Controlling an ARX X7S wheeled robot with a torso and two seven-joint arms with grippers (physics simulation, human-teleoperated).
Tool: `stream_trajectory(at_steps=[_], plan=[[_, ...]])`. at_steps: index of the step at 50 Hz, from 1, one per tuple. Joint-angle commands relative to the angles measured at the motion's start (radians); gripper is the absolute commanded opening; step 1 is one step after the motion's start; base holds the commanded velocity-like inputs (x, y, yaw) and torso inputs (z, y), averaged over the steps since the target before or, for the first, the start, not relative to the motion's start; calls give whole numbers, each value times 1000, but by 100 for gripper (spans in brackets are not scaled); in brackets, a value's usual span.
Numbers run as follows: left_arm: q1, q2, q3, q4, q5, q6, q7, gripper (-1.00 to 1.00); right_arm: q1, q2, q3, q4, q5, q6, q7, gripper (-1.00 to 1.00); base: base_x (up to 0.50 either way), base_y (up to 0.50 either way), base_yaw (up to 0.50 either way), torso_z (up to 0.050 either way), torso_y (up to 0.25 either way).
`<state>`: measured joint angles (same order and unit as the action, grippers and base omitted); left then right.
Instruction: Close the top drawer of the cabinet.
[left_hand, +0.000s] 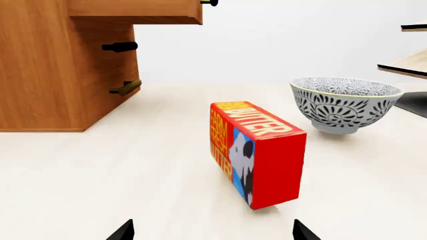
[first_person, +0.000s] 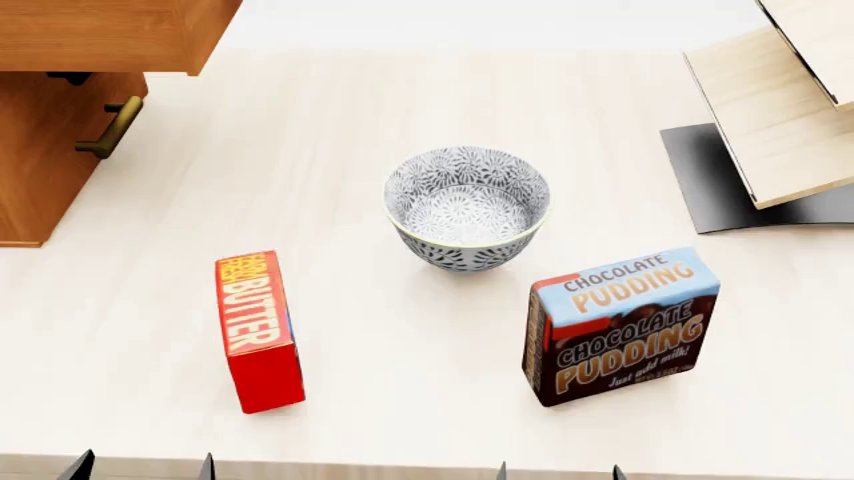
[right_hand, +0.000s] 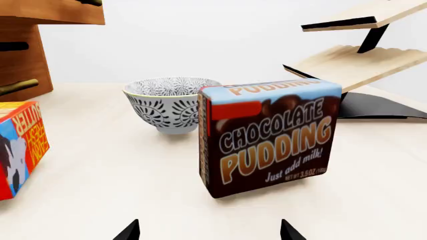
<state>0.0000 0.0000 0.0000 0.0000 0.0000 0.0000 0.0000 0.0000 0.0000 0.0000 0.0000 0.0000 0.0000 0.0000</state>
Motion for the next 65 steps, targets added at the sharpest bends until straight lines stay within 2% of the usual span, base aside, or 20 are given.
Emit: stream_trajectory(at_steps=[1,4,5,7,11,18,40,65], plan=[[3,-10,12,7,-10,-4,-12,100,-1,14,-19,-2,14,1,19,100,0,0,0,0,0],[4,-18,29,20,-39,26,-36,100,4,30,-22,-81,67,132,17,100,0,0,0,0,0],[11,-15,23,51,-85,-4,-37,100,-18,39,-34,-117,70,156,10,100,0,0,0,0,0],[17,-23,25,86,-148,-56,-24,100,-38,46,-64,-95,35,115,24,100,0,0,0,0,0],[26,-43,49,80,-126,-44,-41,100,-5,40,-71,-39,53,160,39,100,0,0,0,0,0],[0,-65,75,85,-142,-128,-46,100,-15,58,-83,-79,57,166,65,100,0,0,0,0,0],[-46,-82,101,72,-150,-205,-120,100,13,84,-114,-70,73,210,111,100,0,0,0,0,0],[1,-142,133,465,-160,-465,-217,100,-7,116,-122,-358,74,435,214,100,0,0,0,0,0]])
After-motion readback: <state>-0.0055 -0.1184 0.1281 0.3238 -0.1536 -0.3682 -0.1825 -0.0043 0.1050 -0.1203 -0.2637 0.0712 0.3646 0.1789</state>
